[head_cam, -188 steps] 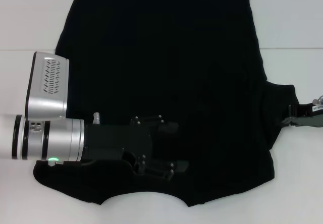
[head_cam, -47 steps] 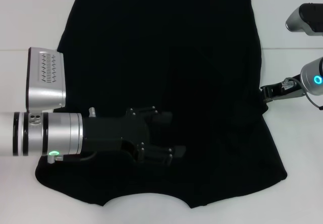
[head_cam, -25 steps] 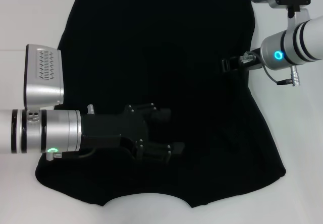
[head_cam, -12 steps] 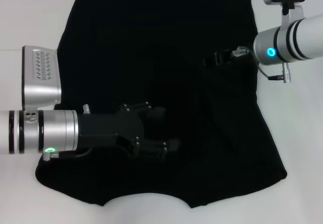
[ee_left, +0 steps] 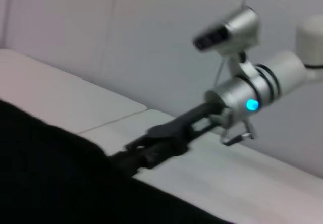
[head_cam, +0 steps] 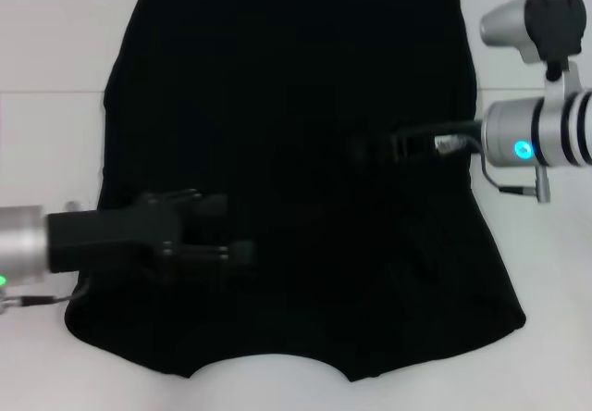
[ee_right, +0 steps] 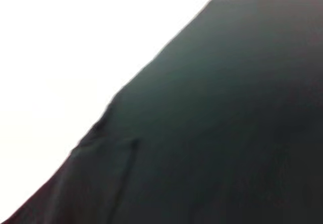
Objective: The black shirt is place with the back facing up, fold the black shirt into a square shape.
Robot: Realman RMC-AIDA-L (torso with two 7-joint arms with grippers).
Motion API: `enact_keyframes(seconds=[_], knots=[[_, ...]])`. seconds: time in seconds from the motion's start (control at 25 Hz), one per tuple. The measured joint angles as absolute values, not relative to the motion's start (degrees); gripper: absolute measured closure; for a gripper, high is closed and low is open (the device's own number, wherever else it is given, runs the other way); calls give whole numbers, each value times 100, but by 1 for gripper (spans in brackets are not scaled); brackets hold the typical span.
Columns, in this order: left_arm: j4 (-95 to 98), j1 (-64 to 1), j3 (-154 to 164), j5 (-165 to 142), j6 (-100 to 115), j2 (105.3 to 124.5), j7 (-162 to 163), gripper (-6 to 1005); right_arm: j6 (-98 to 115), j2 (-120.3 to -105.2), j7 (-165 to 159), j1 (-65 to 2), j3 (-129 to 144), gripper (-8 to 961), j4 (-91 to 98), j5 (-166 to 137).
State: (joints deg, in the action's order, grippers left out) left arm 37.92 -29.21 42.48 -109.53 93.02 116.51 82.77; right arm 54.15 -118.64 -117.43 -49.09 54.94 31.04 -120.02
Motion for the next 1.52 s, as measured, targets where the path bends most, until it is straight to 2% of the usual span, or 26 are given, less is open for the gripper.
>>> enact_keyframes(seconds=[0.16, 0.44, 0.6, 0.92, 1.52], knots=[[4219, -2458, 3976, -10979, 9411, 11575, 8347, 112, 6027, -11876, -10745, -4709, 5493, 341, 3113, -11545], [4748, -1952, 3370, -11714, 9255, 11568, 8318, 117, 6029, -11945, -10646, -4749, 5533, 347, 3113, -11512], [4804, -1920, 3329, -12375, 8825, 11619, 8315, 119, 6016, -11952, -10675, -4827, 5536, 354, 3113, -11501], [4862, -2039, 3365, -13124, 7997, 11854, 8316, 125, 6044, -11952, -10886, -4942, 5537, 354, 3111, -11489], [4871, -2094, 3331, -13161, 7727, 11870, 8374, 135, 6081, -11949, -10964, -4899, 5534, 354, 3111, -11478]])
